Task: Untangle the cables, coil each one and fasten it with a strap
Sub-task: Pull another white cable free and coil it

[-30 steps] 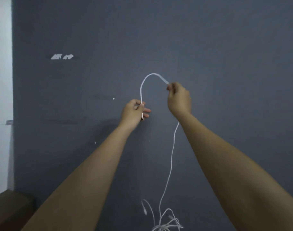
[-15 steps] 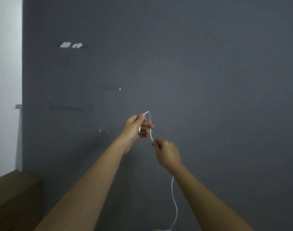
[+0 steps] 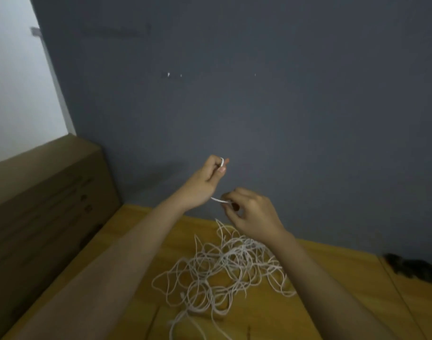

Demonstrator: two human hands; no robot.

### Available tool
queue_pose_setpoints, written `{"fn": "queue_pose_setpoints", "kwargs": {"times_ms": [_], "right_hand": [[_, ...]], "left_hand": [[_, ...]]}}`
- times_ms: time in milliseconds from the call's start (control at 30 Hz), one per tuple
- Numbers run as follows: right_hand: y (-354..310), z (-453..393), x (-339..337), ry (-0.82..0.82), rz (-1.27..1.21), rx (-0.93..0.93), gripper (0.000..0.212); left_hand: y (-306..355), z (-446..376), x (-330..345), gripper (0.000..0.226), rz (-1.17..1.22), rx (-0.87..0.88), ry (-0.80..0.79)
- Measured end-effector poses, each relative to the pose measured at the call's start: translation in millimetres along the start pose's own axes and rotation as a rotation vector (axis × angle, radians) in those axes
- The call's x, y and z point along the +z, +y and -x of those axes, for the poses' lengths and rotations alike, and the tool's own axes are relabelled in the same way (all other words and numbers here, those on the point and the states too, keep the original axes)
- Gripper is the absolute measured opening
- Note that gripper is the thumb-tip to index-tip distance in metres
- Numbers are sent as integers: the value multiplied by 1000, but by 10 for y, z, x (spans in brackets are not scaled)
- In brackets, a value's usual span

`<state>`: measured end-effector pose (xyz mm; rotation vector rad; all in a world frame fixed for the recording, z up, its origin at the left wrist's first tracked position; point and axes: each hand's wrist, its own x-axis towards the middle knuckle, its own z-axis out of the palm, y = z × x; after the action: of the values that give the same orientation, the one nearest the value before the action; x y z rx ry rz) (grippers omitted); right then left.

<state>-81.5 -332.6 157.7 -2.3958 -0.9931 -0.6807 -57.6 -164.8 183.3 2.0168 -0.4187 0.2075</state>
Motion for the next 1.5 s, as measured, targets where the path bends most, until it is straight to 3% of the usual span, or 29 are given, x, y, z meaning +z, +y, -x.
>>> {"fn": "queue_pose_setpoints", "kwargs": {"times_ms": [133, 233, 300, 400, 500, 667, 767, 900, 1034, 1100, 1200, 1267, 1367, 1500], "right_hand": [[107, 221, 49, -40, -94, 76, 9], [196, 376, 85, 33, -120, 138, 13], [225, 445, 110, 168, -137, 199, 16], [181, 460, 206, 345, -134, 218, 20], [130, 371, 391, 395, -279, 310, 13], [-12, 291, 894, 183, -735, 709, 11], [-133, 402, 1314, 17, -646, 722, 25], [-193, 767, 1746, -193, -232, 743, 34], [-321, 1005, 1982, -477, 60, 553, 31], [-408, 982, 2001, -504, 117, 488, 30], [-491, 955, 1932, -428, 98, 414, 28], [-517, 957, 1856, -328, -26, 444, 26], [-449, 989, 1777, -207, -169, 595, 13], [-172, 1215, 1706, -278, -8, 746, 16]], "left_hand": [[-253, 295, 107, 20, -261, -5, -112], [-375, 465, 205, 16, -166, -81, -139], [-441, 554, 264, 16, -114, -97, -187], [-548, 665, 297, 28, 0, -103, -250], [-656, 756, 282, 38, 227, -143, -255], [-865, 797, 122, 41, 529, -255, -361], [-1018, 778, 31, 32, 711, -250, -351], [-1248, 764, -61, 31, 804, -290, -211], [-1401, 739, 75, 22, 714, -337, -98], [-1445, 712, 211, 15, 597, -296, -129], [-1564, 701, 339, 10, 158, -158, -295], [-1675, 712, 369, 7, -146, -80, -438], [-1790, 714, 387, 9, -411, 5, -604], [-1824, 657, 301, 18, -587, 61, -679]]}}
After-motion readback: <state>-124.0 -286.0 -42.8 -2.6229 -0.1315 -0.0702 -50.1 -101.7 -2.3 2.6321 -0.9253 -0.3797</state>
